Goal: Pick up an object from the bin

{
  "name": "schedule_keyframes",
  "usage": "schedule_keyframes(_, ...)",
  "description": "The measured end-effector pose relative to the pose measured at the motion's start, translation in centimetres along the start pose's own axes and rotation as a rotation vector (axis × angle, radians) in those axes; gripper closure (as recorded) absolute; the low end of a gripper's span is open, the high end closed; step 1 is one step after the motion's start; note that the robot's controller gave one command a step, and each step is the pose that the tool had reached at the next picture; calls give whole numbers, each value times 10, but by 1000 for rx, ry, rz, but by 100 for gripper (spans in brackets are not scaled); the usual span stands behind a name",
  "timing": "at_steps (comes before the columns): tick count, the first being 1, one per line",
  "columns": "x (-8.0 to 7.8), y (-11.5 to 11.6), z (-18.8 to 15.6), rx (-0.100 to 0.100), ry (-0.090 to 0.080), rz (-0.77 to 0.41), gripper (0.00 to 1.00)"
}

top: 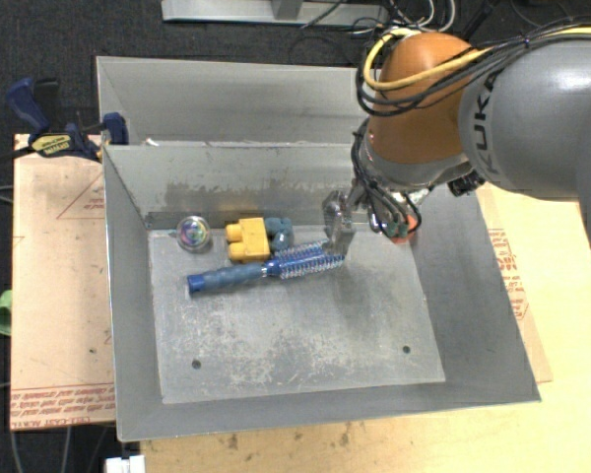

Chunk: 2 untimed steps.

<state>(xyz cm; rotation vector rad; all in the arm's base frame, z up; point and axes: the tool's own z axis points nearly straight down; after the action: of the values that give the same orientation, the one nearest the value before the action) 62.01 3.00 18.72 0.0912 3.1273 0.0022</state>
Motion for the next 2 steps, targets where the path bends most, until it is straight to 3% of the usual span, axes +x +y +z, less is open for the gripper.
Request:
schedule_keyframes(1, 2, 0, 5, 1, 10, 0, 0)
schedule_keyframes(2, -8, 1, 122, 2, 18, 134, 0)
